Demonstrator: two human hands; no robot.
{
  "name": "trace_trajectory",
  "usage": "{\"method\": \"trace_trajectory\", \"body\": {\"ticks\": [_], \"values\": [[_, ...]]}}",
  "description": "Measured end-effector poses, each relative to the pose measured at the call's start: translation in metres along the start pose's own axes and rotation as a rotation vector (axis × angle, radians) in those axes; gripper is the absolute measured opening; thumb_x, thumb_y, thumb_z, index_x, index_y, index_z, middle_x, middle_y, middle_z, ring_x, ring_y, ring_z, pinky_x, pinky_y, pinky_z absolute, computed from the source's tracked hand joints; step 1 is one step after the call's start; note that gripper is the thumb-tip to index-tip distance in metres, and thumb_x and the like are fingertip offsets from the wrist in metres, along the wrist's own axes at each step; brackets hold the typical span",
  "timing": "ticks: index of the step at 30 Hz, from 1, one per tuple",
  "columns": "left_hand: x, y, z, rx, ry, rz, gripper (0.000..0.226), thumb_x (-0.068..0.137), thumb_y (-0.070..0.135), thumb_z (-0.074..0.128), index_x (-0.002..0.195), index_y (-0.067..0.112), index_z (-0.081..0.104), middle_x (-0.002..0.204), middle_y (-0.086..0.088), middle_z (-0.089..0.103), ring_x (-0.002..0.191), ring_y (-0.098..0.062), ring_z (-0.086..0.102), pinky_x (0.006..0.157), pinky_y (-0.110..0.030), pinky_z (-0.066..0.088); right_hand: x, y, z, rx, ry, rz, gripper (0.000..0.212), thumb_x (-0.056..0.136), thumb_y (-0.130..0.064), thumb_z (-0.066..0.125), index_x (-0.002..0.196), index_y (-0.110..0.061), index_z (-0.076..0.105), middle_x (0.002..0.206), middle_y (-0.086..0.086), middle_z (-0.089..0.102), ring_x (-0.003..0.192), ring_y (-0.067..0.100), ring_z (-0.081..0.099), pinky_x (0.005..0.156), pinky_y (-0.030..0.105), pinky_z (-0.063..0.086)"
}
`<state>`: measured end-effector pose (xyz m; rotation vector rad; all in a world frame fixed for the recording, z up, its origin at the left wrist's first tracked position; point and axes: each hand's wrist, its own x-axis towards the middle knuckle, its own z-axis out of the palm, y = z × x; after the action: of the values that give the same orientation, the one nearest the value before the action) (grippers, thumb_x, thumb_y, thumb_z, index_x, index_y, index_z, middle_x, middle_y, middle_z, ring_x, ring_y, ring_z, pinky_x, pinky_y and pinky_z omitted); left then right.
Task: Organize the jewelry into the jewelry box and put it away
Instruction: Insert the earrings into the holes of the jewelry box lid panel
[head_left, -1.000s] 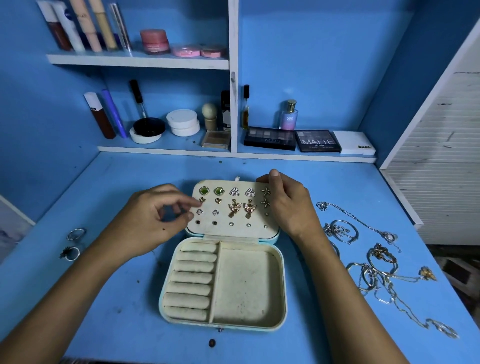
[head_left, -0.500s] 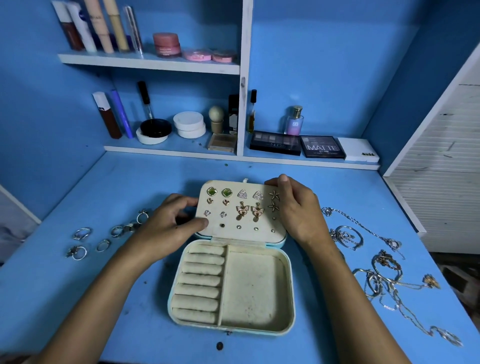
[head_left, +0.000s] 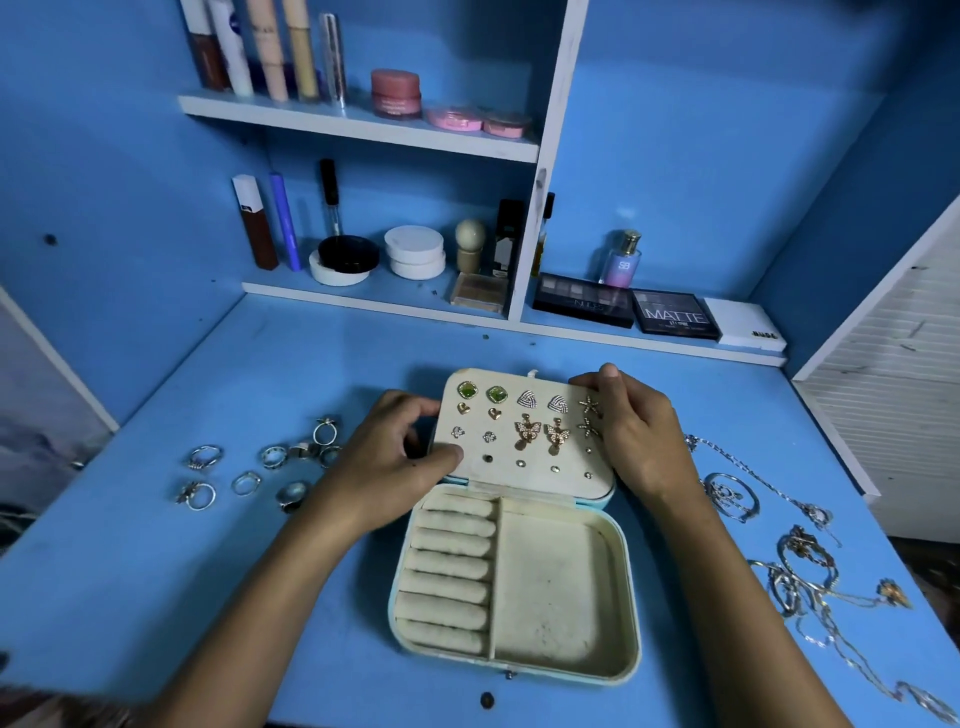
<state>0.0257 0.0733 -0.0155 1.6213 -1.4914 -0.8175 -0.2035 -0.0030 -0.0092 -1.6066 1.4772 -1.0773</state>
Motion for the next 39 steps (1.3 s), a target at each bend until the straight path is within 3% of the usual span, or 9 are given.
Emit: {"method": "trace_trajectory", "body": {"ticks": [3, 6, 10, 16, 22, 28, 32, 39], "values": [[0.000, -0.003, 0.001, 0.024, 0.009, 0.029, 0.026, 0.084, 0.024, 0.071, 0.101, 0.038, 0.057, 0.110, 0.016, 0.049, 0.084, 0.008, 0.053, 0.068, -0.002, 0.037, 0.005, -0.006, 0.000, -0.037, -0.009, -0.005, 0.044, 0.106, -0.040, 0.038, 0.090, -0.023, 0.075, 0.085, -0.003, 0.073, 0.084, 0.008, 0.065, 0.075, 0.025, 0.048], [-0.001, -0.004, 0.002, 0.035, 0.008, 0.039, 0.024, 0.085, 0.029, 0.069, 0.102, 0.040, 0.056, 0.108, 0.020, 0.048, 0.084, 0.009, 0.052, 0.068, -0.005, 0.036, 0.015, -0.013, 0.000, -0.090, -0.037, 0.005, 0.039, 0.105, -0.040, 0.043, 0.091, -0.023, 0.075, 0.081, -0.005, 0.072, 0.075, 0.007, 0.062, 0.071, 0.025, 0.047], [-0.001, -0.006, 0.002, 0.053, 0.009, 0.048, 0.027, 0.086, 0.027, 0.068, 0.109, 0.035, 0.058, 0.109, 0.022, 0.046, 0.087, 0.009, 0.051, 0.069, -0.004, 0.035, 0.037, -0.027, 0.003, -0.119, -0.089, -0.002, 0.036, 0.103, -0.039, 0.047, 0.092, -0.019, 0.075, 0.088, -0.008, 0.074, 0.088, 0.013, 0.070, 0.082, 0.032, 0.055], [-0.002, -0.008, 0.003, 0.050, 0.033, 0.072, 0.037, 0.072, 0.042, 0.057, 0.107, 0.032, 0.061, 0.106, 0.020, 0.048, 0.086, 0.005, 0.053, 0.070, -0.005, 0.036, 0.083, -0.052, 0.018, -0.318, -0.208, -0.106, 0.032, 0.103, -0.033, 0.050, 0.085, -0.018, 0.072, 0.087, -0.001, 0.074, 0.087, 0.021, 0.071, 0.083, 0.039, 0.058], [0.000, -0.012, 0.006, 0.039, 0.065, 0.098, 0.037, 0.071, 0.041, 0.058, 0.106, 0.031, 0.062, 0.105, 0.019, 0.048, 0.082, 0.000, 0.054, 0.074, -0.018, 0.042, 0.109, -0.065, 0.044, -0.668, -0.296, -0.276, 0.020, 0.094, -0.016, 0.058, 0.094, -0.009, 0.077, 0.093, 0.007, 0.074, 0.084, 0.019, 0.065, 0.075, 0.028, 0.051], [0.001, -0.015, 0.007, 0.054, 0.071, 0.120, 0.040, 0.071, 0.044, 0.057, 0.108, 0.030, 0.062, 0.105, 0.019, 0.048, 0.083, 0.003, 0.052, 0.079, -0.024, 0.045, 0.123, -0.059, 0.069, -0.919, -0.406, -0.322, 0.016, 0.091, -0.020, 0.062, 0.094, -0.017, 0.077, 0.100, 0.005, 0.074, 0.092, 0.025, 0.067, 0.084, 0.040, 0.058], [0.001, -0.015, 0.007, 0.058, 0.073, 0.124, 0.043, 0.071, 0.046, 0.056, 0.109, 0.029, 0.062, 0.105, 0.018, 0.047, 0.084, 0.001, 0.052, 0.083, -0.028, 0.047, 0.127, -0.060, 0.076, -0.995, -0.413, -0.337, 0.013, 0.090, -0.026, 0.065, 0.095, -0.029, 0.076, 0.103, 0.000, 0.073, 0.097, 0.023, 0.067, 0.085, 0.039, 0.058], [0.002, -0.015, 0.006, 0.057, 0.066, 0.122, 0.043, 0.072, 0.045, 0.056, 0.111, 0.028, 0.062, 0.106, 0.017, 0.047, 0.086, 0.002, 0.051, 0.082, -0.027, 0.046, 0.127, -0.065, 0.082, -1.072, -0.399, -0.322, 0.016, 0.090, -0.033, 0.062, 0.101, -0.034, 0.074, 0.108, -0.002, 0.072, 0.101, 0.024, 0.065, 0.085, 0.037, 0.057]]}}
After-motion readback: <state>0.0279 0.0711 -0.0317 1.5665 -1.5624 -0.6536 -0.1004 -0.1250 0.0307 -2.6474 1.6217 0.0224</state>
